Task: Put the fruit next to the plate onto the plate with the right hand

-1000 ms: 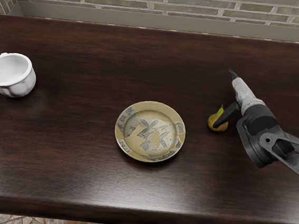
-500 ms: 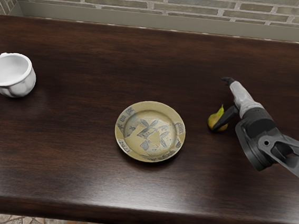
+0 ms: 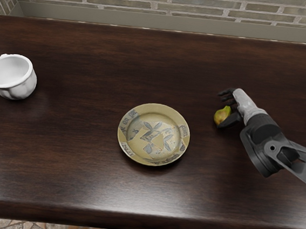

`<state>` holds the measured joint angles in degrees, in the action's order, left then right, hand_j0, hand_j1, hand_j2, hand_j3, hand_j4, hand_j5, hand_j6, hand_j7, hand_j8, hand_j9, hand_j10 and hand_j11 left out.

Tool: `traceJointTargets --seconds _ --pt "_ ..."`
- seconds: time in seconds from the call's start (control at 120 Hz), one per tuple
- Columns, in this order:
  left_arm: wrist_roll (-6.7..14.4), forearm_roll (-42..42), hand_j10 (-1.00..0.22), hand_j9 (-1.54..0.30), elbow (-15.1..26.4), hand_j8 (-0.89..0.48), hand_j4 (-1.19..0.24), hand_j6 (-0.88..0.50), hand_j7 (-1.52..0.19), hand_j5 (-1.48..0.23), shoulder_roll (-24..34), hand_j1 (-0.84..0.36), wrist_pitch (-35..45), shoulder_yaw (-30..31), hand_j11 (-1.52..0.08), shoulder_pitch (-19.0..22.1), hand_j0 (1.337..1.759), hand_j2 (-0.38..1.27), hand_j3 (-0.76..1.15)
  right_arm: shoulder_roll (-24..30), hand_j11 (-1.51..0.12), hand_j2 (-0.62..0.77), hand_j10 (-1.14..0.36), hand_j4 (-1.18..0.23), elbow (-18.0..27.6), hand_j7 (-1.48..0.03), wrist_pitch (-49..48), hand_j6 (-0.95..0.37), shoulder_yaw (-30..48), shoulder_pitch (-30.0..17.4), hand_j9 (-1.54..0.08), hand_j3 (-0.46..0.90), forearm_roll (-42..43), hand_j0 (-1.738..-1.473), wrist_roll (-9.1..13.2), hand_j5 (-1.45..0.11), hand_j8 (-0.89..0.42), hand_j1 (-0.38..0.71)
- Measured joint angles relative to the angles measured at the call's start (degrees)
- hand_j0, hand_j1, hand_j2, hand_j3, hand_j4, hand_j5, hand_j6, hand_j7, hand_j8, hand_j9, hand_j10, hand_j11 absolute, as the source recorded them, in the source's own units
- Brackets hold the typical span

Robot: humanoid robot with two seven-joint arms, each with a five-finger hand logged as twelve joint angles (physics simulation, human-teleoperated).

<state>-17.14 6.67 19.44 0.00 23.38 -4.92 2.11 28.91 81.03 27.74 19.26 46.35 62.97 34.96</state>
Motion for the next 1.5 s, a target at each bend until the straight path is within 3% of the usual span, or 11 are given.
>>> traceJointTargets --seconds 0.317,0.492,0.658,0.958,1.083,1.175,1.3,1.417,1.5 --pt "0.0 0.0 0.0 0.0 0.0 0.0 0.0 0.0 0.0 0.0 0.0 0.35 0.0 0.0 0.0 0.0 1.658 0.0 0.0 -0.1 -0.57 -0.01 -0.39 -0.42 0.0 -0.55 -0.2 -0.43 0.0 -0.1 -0.57 0.0 0.2 -1.655 0.0 -0.55 -0.29 0.08" --pt "0.0 0.0 0.0 0.0 0.0 0.0 0.0 0.0 0.0 0.0 0.0 0.35 0.0 0.0 0.0 0.0 1.658 0.0 0.0 -0.1 -0.69 0.01 -0.27 -0.54 0.0 -0.66 -1.5 -0.52 0.1 0.1 -0.65 0.0 -0.5 -1.653 0.2 -0.63 -0.19 0.14" --pt "0.0 0.0 0.0 0.0 0.0 0.0 0.0 0.0 0.0 0.0 0.0 0.35 0.0 0.0 0.0 0.0 1.658 0.0 0.0 -0.1 -0.76 0.06 -0.22 -0.56 0.1 -0.72 -2.0 -0.56 0.2 0.1 -0.73 0.0 -1.1 -1.652 0.0 -0.71 -0.12 0.2" --pt "0.0 0.0 0.0 0.0 0.0 0.0 0.0 0.0 0.0 0.0 0.0 0.35 0.0 0.0 0.0 0.0 1.658 0.0 0.0 0.0 -0.87 0.08 -0.17 -0.59 0.0 -0.81 -2.8 -0.5 0.3 0.3 -0.85 0.0 -1.3 -1.645 0.2 -0.85 -0.04 0.23" --pt "0.0 0.0 0.0 0.0 0.0 0.0 0.0 0.0 0.0 0.0 0.0 0.35 0.0 0.0 0.0 0.0 1.658 0.0 0.0 0.1 -0.88 0.17 -0.19 -0.61 0.0 -0.82 -2.8 -0.5 0.4 0.3 -0.85 0.0 -1.5 -1.651 0.1 -0.85 -0.05 0.24" --pt "0.0 0.0 0.0 0.0 0.0 0.0 0.0 0.0 0.0 0.0 0.0 0.35 0.0 0.0 0.0 0.0 1.658 0.0 0.0 0.3 -0.91 0.16 -0.2 -0.65 0.0 -0.86 -2.7 -0.5 0.5 0.5 -0.88 0.0 -2.7 -1.652 0.1 -0.86 -0.04 0.24" --pt "0.0 0.0 0.0 0.0 0.0 0.0 0.0 0.0 0.0 0.0 0.0 0.35 0.0 0.0 0.0 0.0 1.658 0.0 0.0 0.6 -0.92 0.34 -0.25 -0.69 0.0 -0.88 -2.9 -0.49 0.7 1.1 -0.9 0.0 -4.7 -1.657 0.1 -0.86 -0.05 0.28" --pt "0.0 0.0 0.0 0.0 0.0 0.0 0.0 0.0 0.0 0.0 0.0 0.35 0.0 0.0 0.0 0.0 1.658 0.0 0.0 0.8 -0.92 0.52 -0.31 -0.71 0.0 -0.9 -3.5 -0.57 0.9 2.5 -0.9 0.0 -8.4 -1.658 0.1 -0.87 -0.14 0.3" --pt "0.0 0.0 0.0 0.0 0.0 0.0 0.0 0.0 0.0 0.0 0.0 0.35 0.0 0.0 0.0 0.0 1.658 0.0 0.0 0.9 -0.92 0.35 -0.3 -0.69 0.0 -0.9 -4.5 -0.55 0.9 3.9 -0.92 0.0 -11.0 -1.657 0.1 -0.91 -0.16 0.27"
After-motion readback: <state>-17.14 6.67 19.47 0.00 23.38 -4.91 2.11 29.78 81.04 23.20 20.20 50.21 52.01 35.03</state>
